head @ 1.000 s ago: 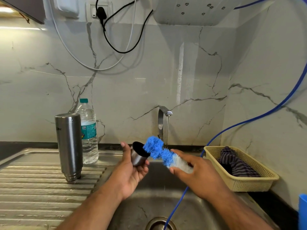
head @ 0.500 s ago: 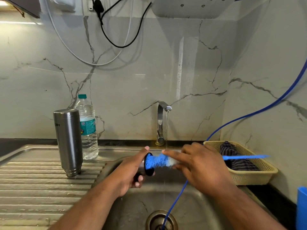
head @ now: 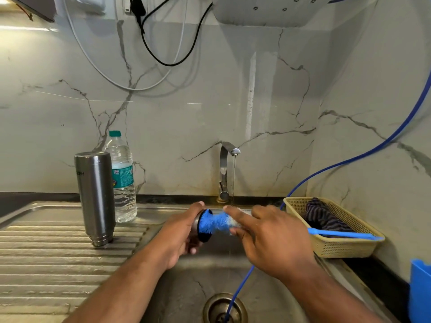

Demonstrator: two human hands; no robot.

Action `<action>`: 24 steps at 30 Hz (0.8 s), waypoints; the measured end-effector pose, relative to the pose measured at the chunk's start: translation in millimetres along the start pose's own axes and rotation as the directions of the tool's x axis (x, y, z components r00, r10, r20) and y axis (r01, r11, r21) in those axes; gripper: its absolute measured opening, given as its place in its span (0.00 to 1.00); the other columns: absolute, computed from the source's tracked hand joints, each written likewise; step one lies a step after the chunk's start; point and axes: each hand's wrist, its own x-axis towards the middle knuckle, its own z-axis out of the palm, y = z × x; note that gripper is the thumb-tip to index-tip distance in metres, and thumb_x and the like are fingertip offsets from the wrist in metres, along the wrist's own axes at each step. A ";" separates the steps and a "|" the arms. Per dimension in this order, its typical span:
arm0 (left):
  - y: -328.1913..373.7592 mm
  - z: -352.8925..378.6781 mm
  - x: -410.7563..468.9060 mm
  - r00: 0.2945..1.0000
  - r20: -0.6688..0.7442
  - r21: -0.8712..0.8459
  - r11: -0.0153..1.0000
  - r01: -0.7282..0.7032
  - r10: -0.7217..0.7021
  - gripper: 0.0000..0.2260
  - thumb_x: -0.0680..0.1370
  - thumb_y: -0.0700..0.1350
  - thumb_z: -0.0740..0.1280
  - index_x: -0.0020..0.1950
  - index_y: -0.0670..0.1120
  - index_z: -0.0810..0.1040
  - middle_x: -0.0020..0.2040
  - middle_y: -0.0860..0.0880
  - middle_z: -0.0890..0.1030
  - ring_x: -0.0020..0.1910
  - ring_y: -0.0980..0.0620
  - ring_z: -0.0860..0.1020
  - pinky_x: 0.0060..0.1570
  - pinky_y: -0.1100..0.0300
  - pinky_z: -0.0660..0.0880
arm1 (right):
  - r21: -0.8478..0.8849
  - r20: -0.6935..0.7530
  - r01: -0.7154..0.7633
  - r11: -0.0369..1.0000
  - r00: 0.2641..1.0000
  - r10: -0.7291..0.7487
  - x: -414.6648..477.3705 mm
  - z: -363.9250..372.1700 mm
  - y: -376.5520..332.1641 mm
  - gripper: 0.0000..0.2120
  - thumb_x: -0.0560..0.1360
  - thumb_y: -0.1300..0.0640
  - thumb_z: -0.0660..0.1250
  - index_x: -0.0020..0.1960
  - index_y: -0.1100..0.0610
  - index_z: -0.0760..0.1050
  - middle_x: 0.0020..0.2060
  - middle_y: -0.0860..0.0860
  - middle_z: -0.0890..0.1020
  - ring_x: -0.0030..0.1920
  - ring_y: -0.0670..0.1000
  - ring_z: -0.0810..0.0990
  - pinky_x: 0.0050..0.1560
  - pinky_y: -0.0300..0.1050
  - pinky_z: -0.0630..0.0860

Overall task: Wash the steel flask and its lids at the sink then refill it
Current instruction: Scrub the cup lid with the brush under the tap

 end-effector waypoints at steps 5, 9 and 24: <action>5.6 -7.7 0.3 0.994 0.103 -0.031 0.999 -0.033 0.036 0.20 0.83 0.57 0.61 0.63 0.41 0.76 0.45 0.39 0.83 0.31 0.53 0.71 0.28 0.61 0.65 | 0.031 0.103 -0.114 0.993 0.989 0.110 2.4 4.1 -3.2 0.23 0.80 0.36 0.62 0.74 0.34 0.67 0.42 0.44 0.79 0.40 0.46 0.77 0.33 0.43 0.70; -0.9 -8.2 3.0 0.978 0.033 -0.003 0.979 -0.204 0.204 0.13 0.82 0.55 0.63 0.58 0.47 0.79 0.51 0.40 0.82 0.45 0.46 0.77 0.39 0.57 0.71 | 0.461 0.563 -0.550 0.697 0.788 0.249 4.3 8.8 -13.3 0.17 0.79 0.35 0.65 0.57 0.45 0.82 0.39 0.43 0.83 0.37 0.43 0.78 0.39 0.43 0.73; -6.8 16.6 3.3 0.968 -0.172 -0.161 0.964 -0.210 0.182 0.18 0.83 0.58 0.62 0.54 0.43 0.80 0.40 0.41 0.81 0.32 0.48 0.77 0.25 0.62 0.69 | 0.189 0.295 -0.235 0.954 0.940 0.173 0.7 -1.0 -1.8 0.21 0.78 0.38 0.66 0.70 0.28 0.69 0.42 0.42 0.82 0.40 0.43 0.77 0.35 0.43 0.69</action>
